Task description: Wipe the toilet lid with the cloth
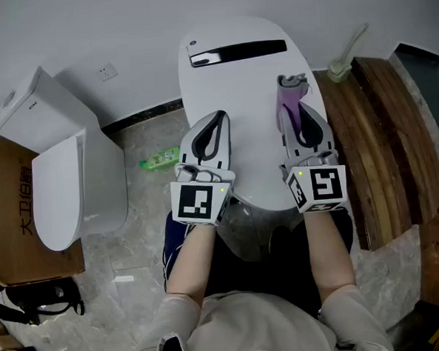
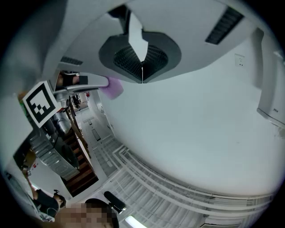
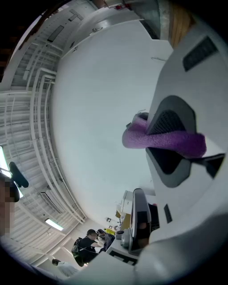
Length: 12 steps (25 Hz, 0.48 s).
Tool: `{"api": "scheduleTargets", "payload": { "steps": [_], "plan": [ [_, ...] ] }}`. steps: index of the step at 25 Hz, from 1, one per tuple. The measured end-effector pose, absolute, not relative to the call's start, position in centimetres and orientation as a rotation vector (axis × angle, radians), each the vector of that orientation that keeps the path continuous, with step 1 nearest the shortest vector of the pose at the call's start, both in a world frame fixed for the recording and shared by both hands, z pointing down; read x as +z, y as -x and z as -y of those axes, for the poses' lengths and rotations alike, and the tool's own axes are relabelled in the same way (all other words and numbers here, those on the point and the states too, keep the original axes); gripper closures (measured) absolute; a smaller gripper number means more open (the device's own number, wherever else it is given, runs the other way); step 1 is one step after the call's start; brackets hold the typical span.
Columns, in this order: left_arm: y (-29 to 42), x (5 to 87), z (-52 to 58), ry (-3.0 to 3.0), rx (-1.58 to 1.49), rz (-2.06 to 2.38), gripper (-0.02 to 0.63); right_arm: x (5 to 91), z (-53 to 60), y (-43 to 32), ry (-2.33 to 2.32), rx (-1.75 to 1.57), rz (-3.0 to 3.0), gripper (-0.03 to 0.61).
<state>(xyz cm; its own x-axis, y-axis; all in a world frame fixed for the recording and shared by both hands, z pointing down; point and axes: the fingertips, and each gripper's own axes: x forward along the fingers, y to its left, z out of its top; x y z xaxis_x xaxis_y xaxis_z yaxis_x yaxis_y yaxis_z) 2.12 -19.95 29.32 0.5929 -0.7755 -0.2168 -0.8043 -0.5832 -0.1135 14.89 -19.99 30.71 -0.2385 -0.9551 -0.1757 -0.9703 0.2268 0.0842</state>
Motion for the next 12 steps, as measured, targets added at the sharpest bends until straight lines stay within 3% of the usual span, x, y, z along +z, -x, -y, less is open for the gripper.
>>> {"api": "scheduleTargets", "payload": {
  "steps": [12],
  "plan": [
    [-2.13, 28.91, 20.04, 2.602, 0.210, -1.315, 0.598, 30.79, 20.18, -15.10, 1.887, 0.266, -2.392, 0.489]
  ]
}}
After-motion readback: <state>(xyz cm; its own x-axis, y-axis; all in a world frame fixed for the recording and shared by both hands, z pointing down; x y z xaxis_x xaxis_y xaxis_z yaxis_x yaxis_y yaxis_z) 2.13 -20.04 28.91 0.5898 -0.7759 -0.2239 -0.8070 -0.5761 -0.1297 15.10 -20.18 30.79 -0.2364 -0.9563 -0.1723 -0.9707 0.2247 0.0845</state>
